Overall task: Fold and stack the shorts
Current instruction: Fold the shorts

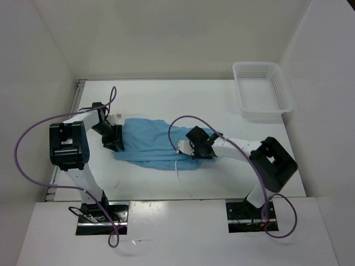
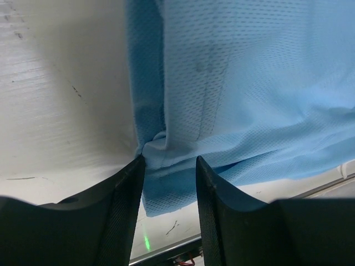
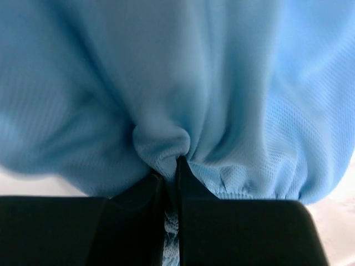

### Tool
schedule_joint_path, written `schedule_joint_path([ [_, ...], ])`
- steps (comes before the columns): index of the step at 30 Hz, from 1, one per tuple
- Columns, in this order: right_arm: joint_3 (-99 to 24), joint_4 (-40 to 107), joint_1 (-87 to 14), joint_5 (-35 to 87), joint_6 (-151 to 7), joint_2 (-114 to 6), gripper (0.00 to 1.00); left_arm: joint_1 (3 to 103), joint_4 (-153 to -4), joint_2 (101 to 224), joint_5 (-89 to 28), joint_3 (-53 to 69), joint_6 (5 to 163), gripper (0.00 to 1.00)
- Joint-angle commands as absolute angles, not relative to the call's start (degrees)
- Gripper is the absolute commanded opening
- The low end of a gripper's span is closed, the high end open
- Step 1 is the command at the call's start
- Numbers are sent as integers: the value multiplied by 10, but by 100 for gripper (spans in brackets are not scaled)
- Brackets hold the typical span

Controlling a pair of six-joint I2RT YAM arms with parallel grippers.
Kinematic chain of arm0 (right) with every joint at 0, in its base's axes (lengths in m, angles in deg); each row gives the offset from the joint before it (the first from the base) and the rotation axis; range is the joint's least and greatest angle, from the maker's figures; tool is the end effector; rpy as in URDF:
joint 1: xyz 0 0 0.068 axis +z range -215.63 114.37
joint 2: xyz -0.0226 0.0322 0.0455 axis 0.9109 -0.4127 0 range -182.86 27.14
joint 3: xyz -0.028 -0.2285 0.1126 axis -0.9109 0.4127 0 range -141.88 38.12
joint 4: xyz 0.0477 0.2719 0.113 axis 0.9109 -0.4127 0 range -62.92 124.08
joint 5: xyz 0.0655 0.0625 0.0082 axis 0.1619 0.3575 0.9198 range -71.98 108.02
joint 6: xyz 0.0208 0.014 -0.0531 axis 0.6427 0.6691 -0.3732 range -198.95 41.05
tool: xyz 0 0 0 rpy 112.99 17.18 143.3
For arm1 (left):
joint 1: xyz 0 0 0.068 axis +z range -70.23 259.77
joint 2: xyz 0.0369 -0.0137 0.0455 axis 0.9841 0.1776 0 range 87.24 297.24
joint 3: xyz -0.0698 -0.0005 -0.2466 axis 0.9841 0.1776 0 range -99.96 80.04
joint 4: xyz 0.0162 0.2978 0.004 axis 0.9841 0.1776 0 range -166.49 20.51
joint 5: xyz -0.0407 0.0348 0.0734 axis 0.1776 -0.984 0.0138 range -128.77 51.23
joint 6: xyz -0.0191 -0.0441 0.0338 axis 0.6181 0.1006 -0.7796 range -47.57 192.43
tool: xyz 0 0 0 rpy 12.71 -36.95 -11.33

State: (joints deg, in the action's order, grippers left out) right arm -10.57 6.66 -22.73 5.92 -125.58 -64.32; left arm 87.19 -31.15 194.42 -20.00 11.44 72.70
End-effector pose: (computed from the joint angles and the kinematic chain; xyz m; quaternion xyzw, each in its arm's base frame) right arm 0.2366 0.2076 0.1027 -0.6770 0.7083 -0.1093 0.1675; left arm 0.3632 0.0336 0.1055 -0.0575 0.9836 -0.1592 0.0624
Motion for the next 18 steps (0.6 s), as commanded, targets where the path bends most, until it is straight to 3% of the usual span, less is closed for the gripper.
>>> schedule_joint_path([
  [1,-196,175,-274,26,-1279,-715,0,868,-344,1971,-185,116,724,50],
  [3,-242,176,-279,21,-1284,-768,0,868,-344,1980,-185,92,724,50],
  [7,-338,153,-292,21,-1284,-817,21,868,-357,2000,-190,59,724,49],
  [8,-338,153,-292,21,-1284,-817,37,868,-357,2000,-190,53,724,48],
  [11,-357,131,-306,41,-1264,-796,62,874,-362,2000,-185,53,724,47],
  [18,-354,82,-374,177,-1181,-669,66,899,-374,1968,-185,91,724,47],
])
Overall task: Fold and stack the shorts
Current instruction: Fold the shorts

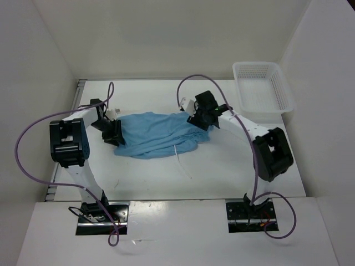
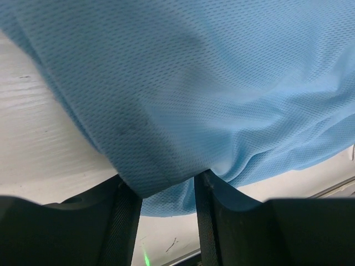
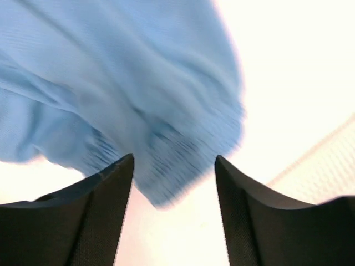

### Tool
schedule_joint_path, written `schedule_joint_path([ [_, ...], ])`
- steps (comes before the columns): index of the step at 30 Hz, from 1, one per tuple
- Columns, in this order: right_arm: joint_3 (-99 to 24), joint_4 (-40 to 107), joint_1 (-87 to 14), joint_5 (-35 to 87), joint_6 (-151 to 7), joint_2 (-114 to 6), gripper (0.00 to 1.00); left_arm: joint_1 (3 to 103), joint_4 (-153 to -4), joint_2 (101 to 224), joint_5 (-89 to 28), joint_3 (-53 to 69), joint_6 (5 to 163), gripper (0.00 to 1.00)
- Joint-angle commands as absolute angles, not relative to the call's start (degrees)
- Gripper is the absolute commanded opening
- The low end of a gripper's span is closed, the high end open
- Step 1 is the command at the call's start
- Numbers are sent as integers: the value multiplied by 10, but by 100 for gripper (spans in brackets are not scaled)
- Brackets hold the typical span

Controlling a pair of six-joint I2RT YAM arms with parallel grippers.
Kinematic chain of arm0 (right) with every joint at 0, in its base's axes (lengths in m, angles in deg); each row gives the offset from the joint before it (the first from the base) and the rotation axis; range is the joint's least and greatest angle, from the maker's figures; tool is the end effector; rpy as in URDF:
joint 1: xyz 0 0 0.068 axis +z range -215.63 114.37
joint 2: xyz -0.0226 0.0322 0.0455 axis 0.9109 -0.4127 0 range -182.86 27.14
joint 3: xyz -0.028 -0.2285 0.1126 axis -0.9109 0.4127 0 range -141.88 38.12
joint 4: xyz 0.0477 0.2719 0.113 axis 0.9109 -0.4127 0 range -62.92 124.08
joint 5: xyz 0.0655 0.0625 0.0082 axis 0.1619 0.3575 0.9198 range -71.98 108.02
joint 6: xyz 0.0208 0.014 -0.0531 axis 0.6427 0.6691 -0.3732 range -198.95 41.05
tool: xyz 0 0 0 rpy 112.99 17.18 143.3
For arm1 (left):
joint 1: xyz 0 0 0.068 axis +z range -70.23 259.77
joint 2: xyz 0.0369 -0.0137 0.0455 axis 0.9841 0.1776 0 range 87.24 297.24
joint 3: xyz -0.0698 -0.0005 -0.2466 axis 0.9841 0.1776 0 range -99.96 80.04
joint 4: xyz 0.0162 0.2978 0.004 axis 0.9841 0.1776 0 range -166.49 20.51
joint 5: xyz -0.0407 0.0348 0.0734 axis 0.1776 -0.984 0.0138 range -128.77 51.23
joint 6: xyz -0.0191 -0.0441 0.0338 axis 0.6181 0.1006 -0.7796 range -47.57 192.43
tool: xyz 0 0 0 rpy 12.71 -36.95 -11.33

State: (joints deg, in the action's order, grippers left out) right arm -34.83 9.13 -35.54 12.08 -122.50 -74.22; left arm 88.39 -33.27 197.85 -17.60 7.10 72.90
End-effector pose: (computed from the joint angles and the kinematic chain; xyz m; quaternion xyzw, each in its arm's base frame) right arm 0.3625 0.2049 0.1799 -0.5551 0.7687 -0.0856 0.3059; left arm 0.3843 0.0428 0.1063 -0.0632 0.9780 -0.1770 0.0909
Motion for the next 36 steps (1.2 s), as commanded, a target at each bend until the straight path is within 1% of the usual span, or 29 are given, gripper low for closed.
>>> schedule_joint_path([
  [1,-342,88,-374,177,-1181,-669,63,899,-374,1968,-185,91,724,47],
  [2,-327,94,-374,177,-1181,-669,60,899,-374,1968,-175,91,724,47],
  [4,-321,94,-379,177,-1170,-679,57,899,-367,1963,-153,91,724,47],
  [6,-321,94,-386,187,-1185,-684,57,899,-359,1954,-147,104,724,47],
  [11,-265,88,-386,192,-1260,-671,57,899,-359,1940,-166,127,724,47],
  [15,-242,88,-386,187,-1291,-659,63,899,-359,1946,-171,127,724,47],
  [17,-237,109,-386,173,-1291,-668,63,904,-359,1951,-171,127,724,46],
  [20,-237,153,-386,151,-1286,-693,63,904,-359,1951,-178,127,724,38],
  [21,-237,167,-386,140,-1286,-698,61,904,-359,1951,-178,127,724,36],
  [22,-237,173,-386,140,-1286,-703,59,904,-359,1951,-184,133,724,31],
  [23,-237,180,-386,133,-1291,-710,58,904,-359,1951,-184,133,724,29],
  [27,-237,205,-386,106,-1303,-735,49,904,-359,1951,-177,133,724,20],
  [30,-249,211,-386,106,-1303,-746,28,904,-359,1951,-164,133,724,14],
  [31,-255,211,-386,101,-1309,-746,13,904,-354,1956,-158,133,724,12],
  [33,-271,202,-386,101,-1309,-741,1,904,-354,1962,-158,133,724,7],
  [34,-279,194,-386,96,-1309,-741,0,904,-354,1962,-158,127,724,4],
  [36,-306,155,-386,109,-1320,-712,0,909,-348,1969,-158,121,724,1],
])
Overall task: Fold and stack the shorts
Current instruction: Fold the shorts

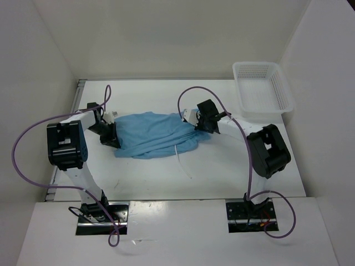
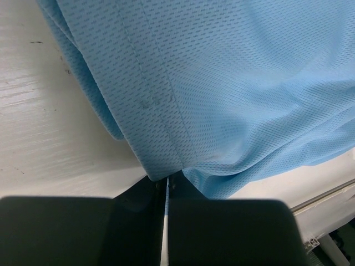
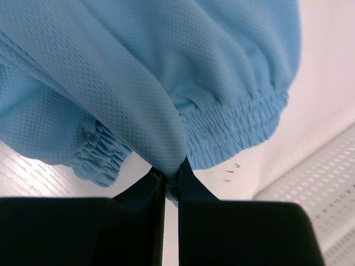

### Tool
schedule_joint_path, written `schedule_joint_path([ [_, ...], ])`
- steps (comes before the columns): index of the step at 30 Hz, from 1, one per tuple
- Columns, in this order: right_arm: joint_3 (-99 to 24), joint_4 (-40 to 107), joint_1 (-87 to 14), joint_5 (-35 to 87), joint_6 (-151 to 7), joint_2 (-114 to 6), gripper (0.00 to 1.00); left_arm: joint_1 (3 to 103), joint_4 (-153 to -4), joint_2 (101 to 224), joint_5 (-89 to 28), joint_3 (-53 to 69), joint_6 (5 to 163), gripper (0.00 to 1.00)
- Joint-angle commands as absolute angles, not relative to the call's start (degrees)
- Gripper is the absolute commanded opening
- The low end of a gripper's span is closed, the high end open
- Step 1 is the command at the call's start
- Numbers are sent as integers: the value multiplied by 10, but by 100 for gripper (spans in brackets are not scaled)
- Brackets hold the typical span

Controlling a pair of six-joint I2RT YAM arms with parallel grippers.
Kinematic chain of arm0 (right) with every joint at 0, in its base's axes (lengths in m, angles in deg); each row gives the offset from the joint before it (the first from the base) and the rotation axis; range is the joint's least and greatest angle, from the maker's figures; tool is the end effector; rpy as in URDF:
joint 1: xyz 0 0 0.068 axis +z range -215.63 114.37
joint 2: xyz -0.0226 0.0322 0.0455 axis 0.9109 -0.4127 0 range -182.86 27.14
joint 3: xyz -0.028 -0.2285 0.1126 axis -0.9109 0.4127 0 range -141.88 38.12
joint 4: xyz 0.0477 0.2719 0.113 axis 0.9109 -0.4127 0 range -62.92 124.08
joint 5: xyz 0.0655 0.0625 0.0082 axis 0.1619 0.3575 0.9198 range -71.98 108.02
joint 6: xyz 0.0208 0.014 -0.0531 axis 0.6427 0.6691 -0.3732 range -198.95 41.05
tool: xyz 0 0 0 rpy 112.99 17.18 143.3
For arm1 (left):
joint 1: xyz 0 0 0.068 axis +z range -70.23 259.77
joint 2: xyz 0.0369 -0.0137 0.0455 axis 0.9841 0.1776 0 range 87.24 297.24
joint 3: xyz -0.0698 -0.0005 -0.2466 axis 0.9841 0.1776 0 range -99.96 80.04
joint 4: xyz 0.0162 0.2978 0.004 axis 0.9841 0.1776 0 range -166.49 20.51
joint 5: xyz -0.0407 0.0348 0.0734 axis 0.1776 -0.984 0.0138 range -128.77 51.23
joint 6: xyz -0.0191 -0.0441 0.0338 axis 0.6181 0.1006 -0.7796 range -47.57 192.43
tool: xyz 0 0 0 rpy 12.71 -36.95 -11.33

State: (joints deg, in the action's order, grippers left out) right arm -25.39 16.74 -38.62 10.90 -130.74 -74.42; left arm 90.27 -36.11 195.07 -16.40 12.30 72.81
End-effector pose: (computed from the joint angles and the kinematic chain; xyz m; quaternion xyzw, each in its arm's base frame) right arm 0.3553 0.1751 0.1319 -0.5906 0.7481 -0.1216 0.2772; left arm 0.3670 0.0516 0.0997 -0.0767 0.9747 -0.1853 0.0983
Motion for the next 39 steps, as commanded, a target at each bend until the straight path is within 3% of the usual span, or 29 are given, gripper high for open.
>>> schedule_joint_path([
  [1,-316,141,-386,119,-1320,-701,0,909,-348,1969,-158,116,724,0],
  [7,-360,33,-391,191,-1373,-615,0,915,-348,1975,-171,110,724,0],
  [20,-184,14,-372,265,-1423,-547,2,915,-348,1986,-196,121,724,0],
  [24,-137,58,-372,230,-1392,-555,23,915,-348,1992,-201,116,724,0],
  [25,-143,64,-372,229,-1380,-562,39,915,-348,1992,-201,116,724,0],
  [28,-187,71,-400,256,-1316,-562,74,915,-348,1992,-207,116,724,0],
  [33,-252,59,-437,323,-1184,-489,82,915,-348,1997,-207,116,724,16],
  [39,-267,26,-477,424,-924,-485,83,915,-354,1987,-201,116,724,22],
])
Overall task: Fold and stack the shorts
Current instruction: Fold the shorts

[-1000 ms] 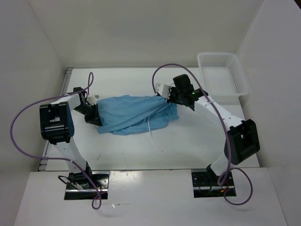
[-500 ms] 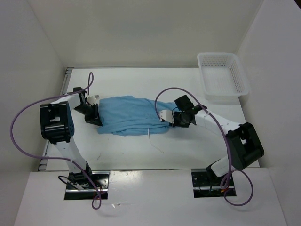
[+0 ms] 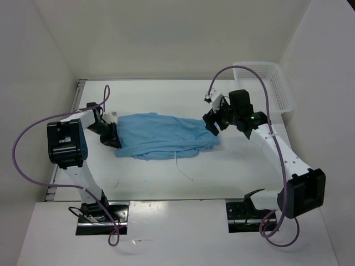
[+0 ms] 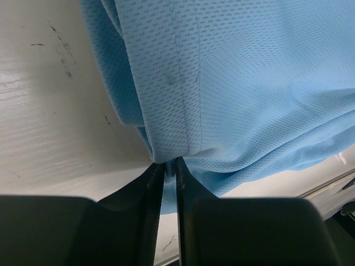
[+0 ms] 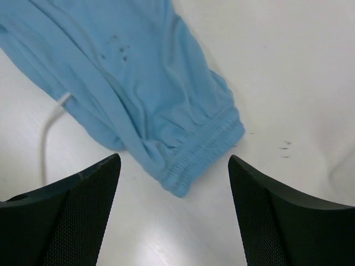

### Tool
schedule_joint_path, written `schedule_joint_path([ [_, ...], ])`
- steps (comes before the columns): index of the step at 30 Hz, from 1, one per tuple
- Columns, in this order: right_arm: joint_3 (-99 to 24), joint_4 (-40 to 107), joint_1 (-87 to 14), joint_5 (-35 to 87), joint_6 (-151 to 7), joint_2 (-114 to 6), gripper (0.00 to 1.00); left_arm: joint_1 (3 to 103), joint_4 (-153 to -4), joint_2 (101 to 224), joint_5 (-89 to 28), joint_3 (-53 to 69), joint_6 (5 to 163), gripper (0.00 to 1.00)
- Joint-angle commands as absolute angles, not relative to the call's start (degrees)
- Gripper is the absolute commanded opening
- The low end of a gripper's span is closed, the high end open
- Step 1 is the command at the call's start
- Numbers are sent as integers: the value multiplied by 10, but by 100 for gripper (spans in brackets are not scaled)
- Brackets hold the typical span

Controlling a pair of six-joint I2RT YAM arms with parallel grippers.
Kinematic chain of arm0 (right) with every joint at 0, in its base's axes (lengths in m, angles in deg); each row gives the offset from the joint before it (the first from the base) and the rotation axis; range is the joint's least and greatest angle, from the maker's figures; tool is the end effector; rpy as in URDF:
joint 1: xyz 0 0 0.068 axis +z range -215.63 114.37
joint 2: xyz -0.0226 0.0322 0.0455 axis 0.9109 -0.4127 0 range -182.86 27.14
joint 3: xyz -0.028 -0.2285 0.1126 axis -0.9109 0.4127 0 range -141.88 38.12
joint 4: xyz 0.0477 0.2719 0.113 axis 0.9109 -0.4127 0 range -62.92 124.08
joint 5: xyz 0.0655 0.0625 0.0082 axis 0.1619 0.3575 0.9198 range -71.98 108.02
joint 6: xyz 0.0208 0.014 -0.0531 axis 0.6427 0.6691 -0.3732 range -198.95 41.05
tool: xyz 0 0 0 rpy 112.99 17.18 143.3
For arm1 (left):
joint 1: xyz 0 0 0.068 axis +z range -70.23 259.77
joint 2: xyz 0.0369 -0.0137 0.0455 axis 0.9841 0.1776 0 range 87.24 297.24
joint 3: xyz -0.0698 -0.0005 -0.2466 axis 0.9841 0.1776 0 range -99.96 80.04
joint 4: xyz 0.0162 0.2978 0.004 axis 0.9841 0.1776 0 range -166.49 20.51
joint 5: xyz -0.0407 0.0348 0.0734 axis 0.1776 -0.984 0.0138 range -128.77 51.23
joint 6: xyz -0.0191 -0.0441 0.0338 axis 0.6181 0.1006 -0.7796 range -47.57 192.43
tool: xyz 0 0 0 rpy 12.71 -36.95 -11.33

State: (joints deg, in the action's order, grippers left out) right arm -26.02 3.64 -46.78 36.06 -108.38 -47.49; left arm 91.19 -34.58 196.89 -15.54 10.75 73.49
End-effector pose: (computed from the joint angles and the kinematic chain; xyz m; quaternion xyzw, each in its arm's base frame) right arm 0.3092 0.1194 0.2839 -0.4268 0.7933 0.1043 0.4214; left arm 0.3694 0.0576 0.0957 -0.0928 0.9730 -0.1940 0.0839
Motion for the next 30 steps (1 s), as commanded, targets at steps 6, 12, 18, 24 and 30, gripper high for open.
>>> schedule_joint_path([
  [6,-185,77,-560,460,-658,-584,84,915,-343,1987,-196,110,724,25],
  [12,-138,103,-582,423,-621,-610,84,920,-338,1987,-201,110,724,26],
  [18,-113,152,-567,440,-605,-650,84,930,-333,1999,-207,110,724,26],
  [24,-114,162,-525,382,-565,-694,76,936,-333,2004,-207,110,724,26],
  [30,-147,156,-525,338,-544,-741,59,936,-333,2016,-200,110,724,26],
])
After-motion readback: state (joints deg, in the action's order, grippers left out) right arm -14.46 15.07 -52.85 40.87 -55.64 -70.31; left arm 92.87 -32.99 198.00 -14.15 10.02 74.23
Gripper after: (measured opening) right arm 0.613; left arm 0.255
